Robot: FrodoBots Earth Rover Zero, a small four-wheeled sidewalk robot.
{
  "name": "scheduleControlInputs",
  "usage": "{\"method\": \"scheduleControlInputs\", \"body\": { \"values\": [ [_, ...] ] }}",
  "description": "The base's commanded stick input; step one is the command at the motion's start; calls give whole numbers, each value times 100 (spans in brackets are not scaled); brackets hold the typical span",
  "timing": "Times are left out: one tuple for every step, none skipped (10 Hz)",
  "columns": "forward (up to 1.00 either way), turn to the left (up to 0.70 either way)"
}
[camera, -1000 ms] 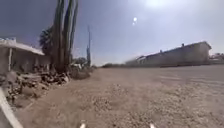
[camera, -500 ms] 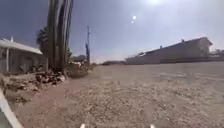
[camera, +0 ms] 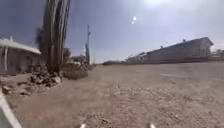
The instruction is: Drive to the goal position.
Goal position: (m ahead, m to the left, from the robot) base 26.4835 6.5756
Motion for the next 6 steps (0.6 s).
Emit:
{"method": "scheduleControlInputs", "body": {
  "values": [
    [70,0],
    [70,0],
    [70,0],
    [70,0],
    [70,0],
    [70,0]
  ]
}}
